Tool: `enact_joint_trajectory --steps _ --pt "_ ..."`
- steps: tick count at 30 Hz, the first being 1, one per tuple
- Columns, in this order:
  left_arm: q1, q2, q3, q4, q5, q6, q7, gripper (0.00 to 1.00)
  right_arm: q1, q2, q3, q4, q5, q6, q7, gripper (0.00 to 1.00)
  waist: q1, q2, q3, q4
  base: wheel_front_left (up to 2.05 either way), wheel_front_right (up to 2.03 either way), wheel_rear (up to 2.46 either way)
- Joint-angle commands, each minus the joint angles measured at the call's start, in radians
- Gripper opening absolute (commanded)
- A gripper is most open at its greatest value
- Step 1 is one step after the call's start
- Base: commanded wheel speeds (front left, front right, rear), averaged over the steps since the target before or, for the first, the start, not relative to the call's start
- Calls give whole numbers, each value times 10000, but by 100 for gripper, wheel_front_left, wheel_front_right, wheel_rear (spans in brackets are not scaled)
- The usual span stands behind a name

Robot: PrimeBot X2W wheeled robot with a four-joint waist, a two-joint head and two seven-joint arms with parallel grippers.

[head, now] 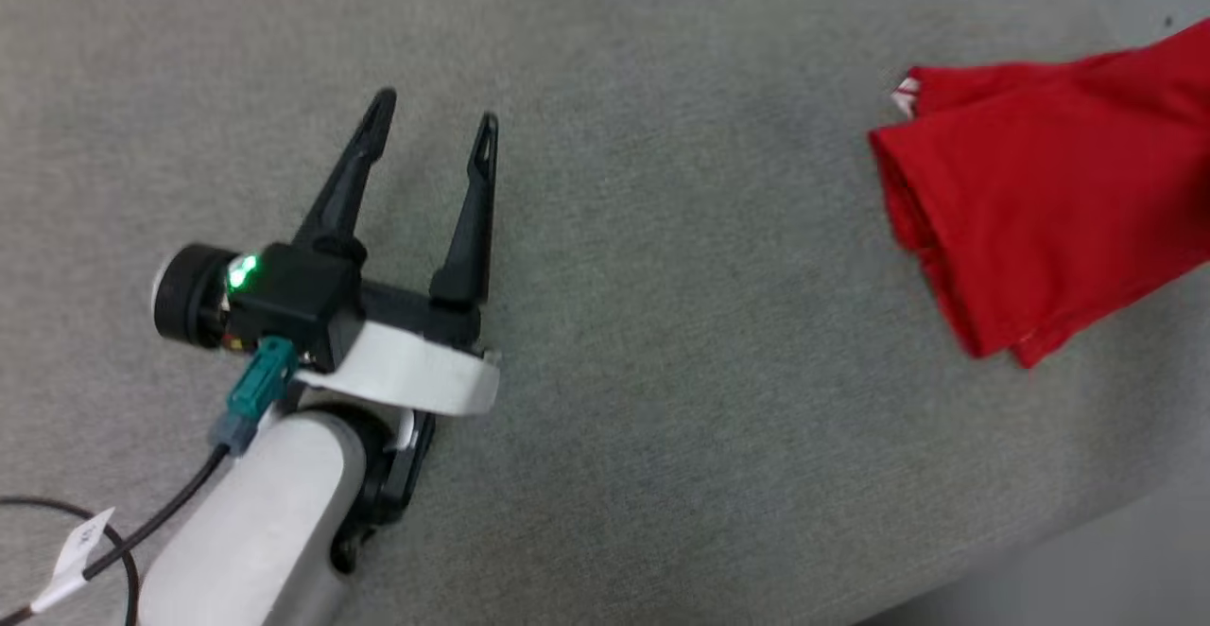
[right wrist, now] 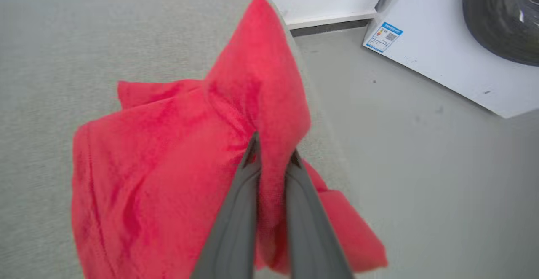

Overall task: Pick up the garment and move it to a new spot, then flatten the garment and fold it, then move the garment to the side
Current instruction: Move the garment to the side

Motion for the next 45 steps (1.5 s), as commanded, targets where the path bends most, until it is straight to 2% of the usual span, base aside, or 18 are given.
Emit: enact_joint_trajectory --steps 1,10,11,12,13,19,26,33,40,45 --pt "-382 84 -26 -128 146 -70 112 100 -403 -109 -288 361 -156 -11 -403 0 -1 -1 1209 146 0 0 0" --pt "-1180 289 -174 -430 521 -164 527 100 -1313 115 -1652 3045 -1036 -13 -2503 0 -1 -1 2262 368 0 0 0" --pt "-1207 291 -181 -429 538 -171 550 100 -1419 176 -1817 3342 -1155 -13 -2794 23 -1 -1 2289 386 0 0 0" --pt "-1217 295 -195 -418 538 -181 561 100 -1488 195 -2008 3669 -1349 -13 -3042 83 -1 -1 2299 402 0 0 0" --pt "-1222 295 -203 -403 527 -191 558 100 -1529 207 -2189 3995 -1516 -14 -3245 100 -1 -1 2294 421 0 0 0" --pt "-912 224 -185 -164 350 -119 376 100 -1763 273 -2755 5100 -2485 -13 -4645 100 -1 -1 1812 413 0 0 0" --pt "-138 96 -45 281 -35 38 -135 100 -1338 438 -2368 4881 -2926 -13 -5461 100 -1 -1 556 342 0 0 0" --pt "1276 -157 249 728 -674 412 -680 100 143 800 -1505 3428 -2803 -13 -5521 100 -1 -1 -1184 498 0 0 0" --pt "2517 -253 730 869 -1151 748 -1003 100 2188 1593 -1171 1178 -2532 -11 -4996 100 -1 -1 -2462 955 0 0 0" --pt "3207 -238 1040 891 -1323 909 -1103 100 3415 2312 -982 -296 -2436 -11 -4578 100 -1 -1 -3017 1552 0 0 0"
